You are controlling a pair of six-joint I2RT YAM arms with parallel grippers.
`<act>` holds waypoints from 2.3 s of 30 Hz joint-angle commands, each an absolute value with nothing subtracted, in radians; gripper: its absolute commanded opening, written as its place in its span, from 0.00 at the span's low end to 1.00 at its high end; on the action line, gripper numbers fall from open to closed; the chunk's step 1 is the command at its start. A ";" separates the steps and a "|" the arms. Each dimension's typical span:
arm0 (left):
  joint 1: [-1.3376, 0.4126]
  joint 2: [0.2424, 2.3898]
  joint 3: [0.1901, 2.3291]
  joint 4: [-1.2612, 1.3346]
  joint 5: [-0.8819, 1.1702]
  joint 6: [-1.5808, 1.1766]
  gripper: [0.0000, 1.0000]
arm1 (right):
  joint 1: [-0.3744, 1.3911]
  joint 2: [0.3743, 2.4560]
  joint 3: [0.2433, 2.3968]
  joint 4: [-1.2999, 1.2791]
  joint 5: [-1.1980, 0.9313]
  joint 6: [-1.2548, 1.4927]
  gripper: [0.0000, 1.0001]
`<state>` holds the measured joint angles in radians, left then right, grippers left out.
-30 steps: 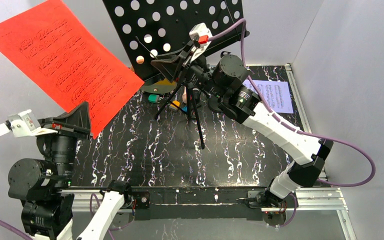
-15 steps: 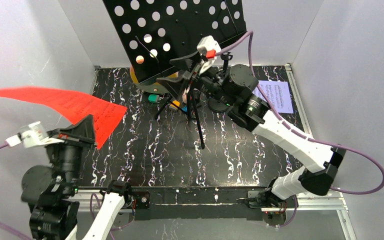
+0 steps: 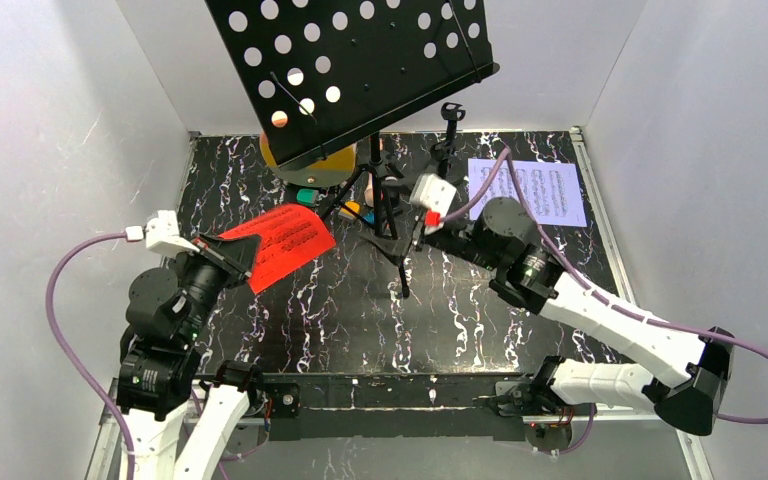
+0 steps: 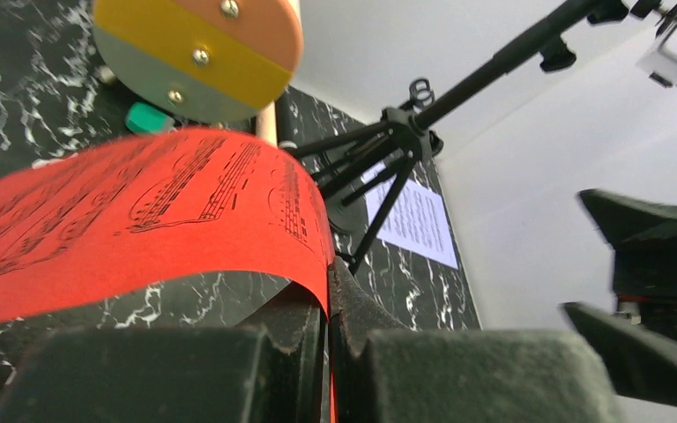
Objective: Pack up the instrument practice props
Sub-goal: Place the sheet music at the center of the board.
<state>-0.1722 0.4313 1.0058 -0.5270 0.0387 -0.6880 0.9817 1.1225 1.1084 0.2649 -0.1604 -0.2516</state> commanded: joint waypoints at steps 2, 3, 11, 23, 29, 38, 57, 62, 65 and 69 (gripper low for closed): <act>-0.169 0.451 0.942 -0.489 0.172 -0.758 0.00 | 0.978 1.061 0.897 0.315 -0.197 -0.423 0.99; -0.169 0.447 0.922 -0.486 0.180 -0.767 0.00 | 0.978 1.055 0.854 0.344 -0.222 -0.443 0.99; -0.168 0.426 0.827 -0.464 0.237 -0.838 0.00 | 1.068 1.143 0.619 0.722 -0.214 -0.601 0.99; -0.169 0.474 0.795 -0.489 0.296 -0.930 0.00 | 1.246 1.494 0.536 1.430 0.089 -0.915 0.98; -0.169 0.437 0.774 -0.491 0.290 -0.940 0.00 | 1.272 1.638 0.570 1.594 0.154 -1.023 0.91; -0.169 0.422 0.739 -0.489 0.302 -0.938 0.00 | 1.289 1.643 0.594 1.527 0.155 -1.032 0.40; -0.169 0.455 0.845 -0.525 0.258 -0.720 0.39 | 1.287 1.349 0.628 0.990 0.249 -0.892 0.01; -0.169 0.496 0.914 -0.561 0.179 -0.602 0.57 | 1.282 1.184 0.749 0.541 0.298 -0.791 0.01; -0.169 0.517 0.949 -0.570 0.141 -0.538 0.67 | 1.270 1.137 0.852 0.275 0.321 -0.726 0.01; -0.169 0.540 0.999 -0.600 0.049 -0.461 0.80 | 1.242 1.101 0.964 -0.012 0.341 -0.610 0.01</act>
